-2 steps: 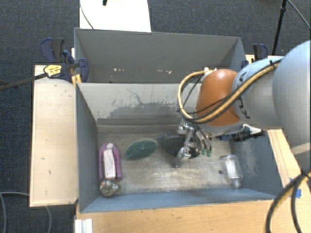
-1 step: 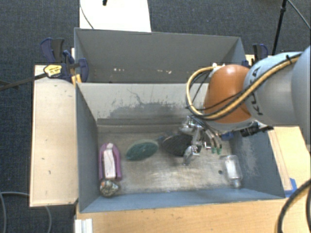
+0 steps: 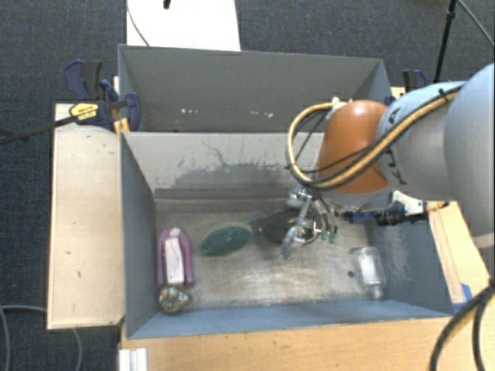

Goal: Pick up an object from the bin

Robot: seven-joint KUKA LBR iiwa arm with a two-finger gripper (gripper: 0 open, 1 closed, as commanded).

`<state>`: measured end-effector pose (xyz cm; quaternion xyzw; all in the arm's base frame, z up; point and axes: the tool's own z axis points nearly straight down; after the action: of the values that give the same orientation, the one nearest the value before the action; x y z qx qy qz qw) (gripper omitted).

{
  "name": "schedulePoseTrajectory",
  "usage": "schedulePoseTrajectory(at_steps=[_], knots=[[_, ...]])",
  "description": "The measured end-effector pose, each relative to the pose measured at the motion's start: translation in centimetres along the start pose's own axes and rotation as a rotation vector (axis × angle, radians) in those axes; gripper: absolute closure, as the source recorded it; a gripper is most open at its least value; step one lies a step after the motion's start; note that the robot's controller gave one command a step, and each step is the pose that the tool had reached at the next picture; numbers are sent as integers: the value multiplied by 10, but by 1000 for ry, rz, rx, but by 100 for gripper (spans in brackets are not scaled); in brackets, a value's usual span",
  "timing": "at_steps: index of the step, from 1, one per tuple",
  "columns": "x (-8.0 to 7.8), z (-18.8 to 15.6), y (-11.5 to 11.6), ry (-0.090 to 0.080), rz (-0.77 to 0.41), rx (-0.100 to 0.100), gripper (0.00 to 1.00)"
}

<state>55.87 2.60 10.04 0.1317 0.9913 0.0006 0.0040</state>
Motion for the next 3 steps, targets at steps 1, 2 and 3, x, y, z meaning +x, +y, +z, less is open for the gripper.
schedulePoseTrajectory(at_steps=[1, 2, 3], knots=[[-1, 27, 1, -1, 133, -1, 0], [-2, 26, 1, 1, 129, 1, 0], [-3, 25, 2, 0, 127, 0, 100]])
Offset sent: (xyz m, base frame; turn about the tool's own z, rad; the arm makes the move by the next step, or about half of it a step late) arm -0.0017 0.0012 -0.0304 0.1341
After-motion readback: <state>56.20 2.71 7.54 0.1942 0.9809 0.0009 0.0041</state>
